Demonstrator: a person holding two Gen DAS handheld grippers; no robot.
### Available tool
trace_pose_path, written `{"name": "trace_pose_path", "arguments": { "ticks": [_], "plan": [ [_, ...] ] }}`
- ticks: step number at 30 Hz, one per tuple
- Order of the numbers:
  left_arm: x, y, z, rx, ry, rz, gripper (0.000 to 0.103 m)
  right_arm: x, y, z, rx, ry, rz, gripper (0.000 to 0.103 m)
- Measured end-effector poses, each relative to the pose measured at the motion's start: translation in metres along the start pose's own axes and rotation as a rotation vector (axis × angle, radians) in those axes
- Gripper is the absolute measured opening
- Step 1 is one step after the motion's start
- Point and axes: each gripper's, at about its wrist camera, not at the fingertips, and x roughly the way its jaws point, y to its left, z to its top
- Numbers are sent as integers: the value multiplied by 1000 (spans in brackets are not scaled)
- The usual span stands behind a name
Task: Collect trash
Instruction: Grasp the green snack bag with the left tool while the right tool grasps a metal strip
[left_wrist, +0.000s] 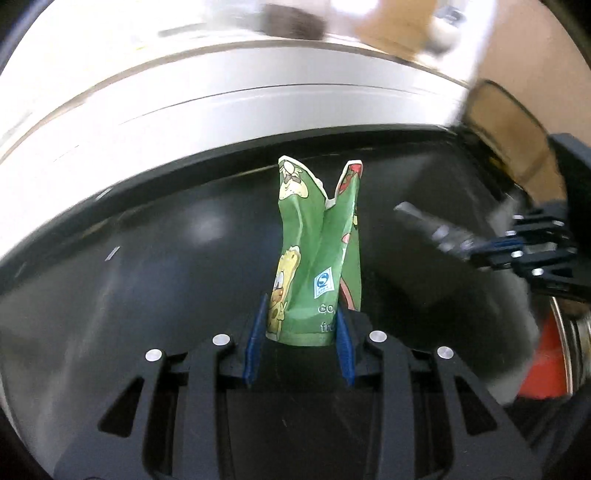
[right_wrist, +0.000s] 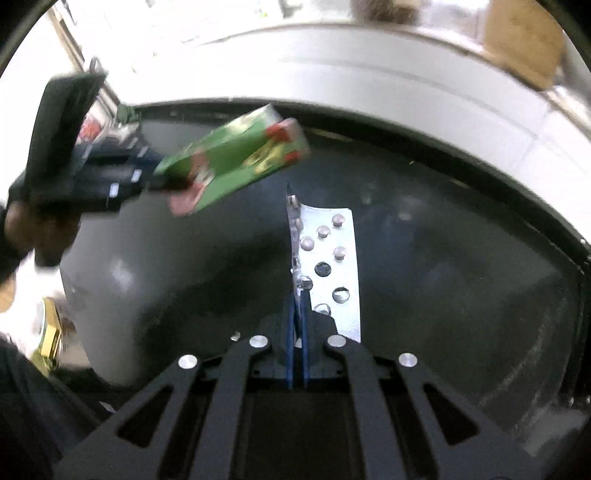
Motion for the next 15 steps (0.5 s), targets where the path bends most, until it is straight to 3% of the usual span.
{"name": "trace_pose_path", "arguments": {
  "ticks": [3, 6, 11, 15],
  "plan": [
    [-26, -18, -28, -162, -8, 146, 33, -16, -4, -1, -10, -39, 17, 4],
    [-48, -22, -48, -319, -5, 214, 34, -22, -7, -4, -41, -20, 3, 4],
    [-68, -15, -55, -392, -19, 251, 34, -16, 4, 2, -42, -16, -7, 4],
    [-76, -1, -61, -377, -29, 265, 34, -6, 28, 2, -12, -24, -10, 4]
  ]
}}
